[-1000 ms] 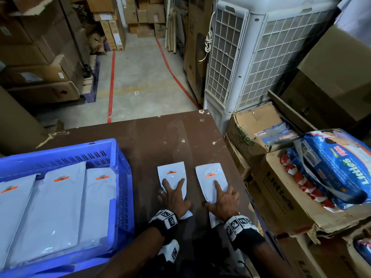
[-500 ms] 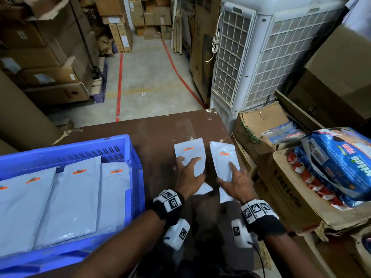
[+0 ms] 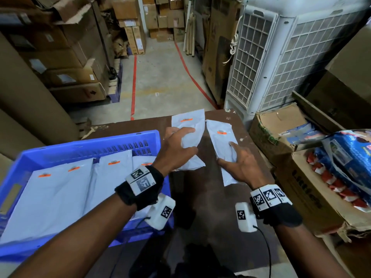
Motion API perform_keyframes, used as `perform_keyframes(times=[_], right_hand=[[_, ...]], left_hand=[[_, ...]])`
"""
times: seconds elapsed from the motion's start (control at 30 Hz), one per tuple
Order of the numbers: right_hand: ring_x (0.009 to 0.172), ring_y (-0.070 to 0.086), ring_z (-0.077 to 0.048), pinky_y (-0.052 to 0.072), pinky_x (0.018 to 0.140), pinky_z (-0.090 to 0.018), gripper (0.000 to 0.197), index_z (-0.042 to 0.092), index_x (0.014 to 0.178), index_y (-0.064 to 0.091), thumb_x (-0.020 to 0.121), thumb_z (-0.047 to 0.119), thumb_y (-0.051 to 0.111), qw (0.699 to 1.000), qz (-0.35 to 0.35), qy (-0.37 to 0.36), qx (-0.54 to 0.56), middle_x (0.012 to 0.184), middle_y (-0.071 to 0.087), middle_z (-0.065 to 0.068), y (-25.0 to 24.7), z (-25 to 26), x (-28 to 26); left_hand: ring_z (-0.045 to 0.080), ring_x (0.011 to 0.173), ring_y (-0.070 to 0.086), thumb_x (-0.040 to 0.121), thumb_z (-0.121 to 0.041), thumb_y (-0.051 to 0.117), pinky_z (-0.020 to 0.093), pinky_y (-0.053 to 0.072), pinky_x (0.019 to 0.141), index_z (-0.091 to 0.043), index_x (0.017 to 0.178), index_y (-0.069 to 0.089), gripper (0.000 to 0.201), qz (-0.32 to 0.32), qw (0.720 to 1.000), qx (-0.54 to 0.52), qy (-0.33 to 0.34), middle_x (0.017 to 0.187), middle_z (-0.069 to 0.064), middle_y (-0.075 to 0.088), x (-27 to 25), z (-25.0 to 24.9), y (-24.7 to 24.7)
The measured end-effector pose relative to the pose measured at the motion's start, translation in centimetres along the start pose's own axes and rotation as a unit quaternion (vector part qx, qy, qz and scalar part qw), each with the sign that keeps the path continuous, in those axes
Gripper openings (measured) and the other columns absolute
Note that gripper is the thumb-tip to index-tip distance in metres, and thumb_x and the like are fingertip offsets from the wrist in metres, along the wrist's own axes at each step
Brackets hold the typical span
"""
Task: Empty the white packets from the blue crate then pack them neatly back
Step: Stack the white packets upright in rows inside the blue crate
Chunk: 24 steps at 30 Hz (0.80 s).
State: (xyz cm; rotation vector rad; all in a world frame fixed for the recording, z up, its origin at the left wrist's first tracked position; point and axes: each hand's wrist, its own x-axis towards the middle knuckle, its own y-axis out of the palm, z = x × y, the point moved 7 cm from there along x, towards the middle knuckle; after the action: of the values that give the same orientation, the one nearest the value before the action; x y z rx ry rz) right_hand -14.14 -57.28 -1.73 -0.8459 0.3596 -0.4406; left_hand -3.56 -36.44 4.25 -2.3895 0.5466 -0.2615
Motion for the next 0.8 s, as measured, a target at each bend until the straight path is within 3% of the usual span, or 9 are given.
perform_keyframes(times=[0.13,0.23,0.33,0.4,0.47,0.53,0.63,0.7,0.8], right_hand=[[0.131,0.043,-0.034,0.037,0.108,-0.041,0.087,0.028,0.151,0.033,0.078,0.052,0.074,1.000,0.009,-0.012,0.020,0.143,0.041,-0.015,1.2,4.7,-1.5],[0.127,0.046,-0.033,0.039,0.104,-0.036,0.086,0.032,0.149,0.033,0.077,0.045,0.077,0.999,0.020,-0.023,0.041,0.136,0.041,-0.013,2.2,8.6,-2.9],[0.127,0.047,-0.030,0.040,0.108,-0.036,0.089,0.034,0.147,0.035,0.071,0.044,0.081,0.997,0.022,-0.042,0.061,0.136,0.039,-0.011,3.3,12.5,-4.1],[0.121,0.049,-0.027,0.044,0.106,-0.039,0.088,0.035,0.147,0.037,0.071,0.046,0.081,0.995,0.032,-0.058,0.080,0.132,0.039,-0.009,4.4,15.3,-4.8],[0.112,0.050,-0.023,0.045,0.099,-0.034,0.084,0.035,0.145,0.038,0.073,0.046,0.080,0.993,0.035,-0.082,0.080,0.124,0.041,-0.006,5.7,18.0,-5.4],[0.107,0.051,-0.021,0.042,0.093,-0.027,0.081,0.035,0.143,0.041,0.073,0.047,0.079,0.992,0.032,-0.099,0.067,0.118,0.039,-0.003,7.0,20.5,-6.1],[0.115,0.053,-0.024,0.041,0.094,-0.027,0.081,0.031,0.144,0.042,0.075,0.051,0.077,0.993,0.057,-0.098,0.038,0.120,0.040,-0.004,9.4,23.1,-6.8],[0.120,0.052,-0.027,0.041,0.092,-0.029,0.081,0.029,0.146,0.039,0.078,0.054,0.074,0.992,0.093,-0.091,0.000,0.130,0.040,-0.008,11.1,24.2,-7.4],[0.121,0.051,-0.029,0.042,0.092,-0.032,0.077,0.029,0.147,0.037,0.082,0.056,0.069,0.987,0.133,-0.079,-0.041,0.138,0.036,-0.009,13.2,24.6,-8.2]], left_hand=[[0.008,0.113,0.038,0.071,-0.025,0.076,0.016,0.030,0.098,-0.037,0.126,0.059,0.058,-0.026,1.000,0.008,-0.008,0.126,-0.001,0.037,-1.4,3.2,-5.8],[0.008,0.112,0.036,0.072,-0.019,0.077,0.016,0.031,0.094,-0.037,0.125,0.059,0.059,-0.052,0.998,-0.003,-0.019,0.126,0.000,0.036,-2.7,5.7,-10.3],[0.005,0.109,0.035,0.072,-0.014,0.079,0.016,0.032,0.090,-0.031,0.128,0.056,0.063,-0.088,0.995,-0.003,-0.034,0.127,0.002,0.036,-4.3,8.2,-14.6],[0.008,0.110,0.037,0.070,-0.014,0.080,0.017,0.033,0.088,-0.029,0.128,0.053,0.066,-0.114,0.992,-0.003,-0.049,0.127,0.003,0.035,-5.3,9.9,-17.0],[0.014,0.114,0.041,0.068,-0.014,0.082,0.019,0.034,0.088,-0.028,0.126,0.052,0.068,-0.125,0.990,-0.008,-0.069,0.127,0.006,0.036,-6.2,11.8,-18.7],[0.019,0.113,0.044,0.065,-0.017,0.084,0.024,0.037,0.088,-0.028,0.125,0.050,0.069,-0.113,0.988,-0.013,-0.103,0.124,0.007,0.037,-7.0,13.8,-19.6],[0.023,0.109,0.045,0.055,-0.038,0.080,0.034,0.041,0.096,-0.031,0.124,0.046,0.077,-0.072,0.987,0.001,-0.146,0.119,0.005,0.035,-8.1,16.3,-20.1],[0.024,0.111,0.043,0.051,-0.046,0.071,0.033,0.039,0.098,-0.033,0.127,0.043,0.082,-0.029,0.985,0.027,-0.167,0.118,0.004,0.030,-8.6,17.7,-19.9],[0.027,0.113,0.039,0.052,-0.051,0.068,0.028,0.036,0.092,-0.030,0.130,0.036,0.087,0.027,0.980,0.066,-0.184,0.116,0.003,0.023,-9.2,19.1,-19.0]])
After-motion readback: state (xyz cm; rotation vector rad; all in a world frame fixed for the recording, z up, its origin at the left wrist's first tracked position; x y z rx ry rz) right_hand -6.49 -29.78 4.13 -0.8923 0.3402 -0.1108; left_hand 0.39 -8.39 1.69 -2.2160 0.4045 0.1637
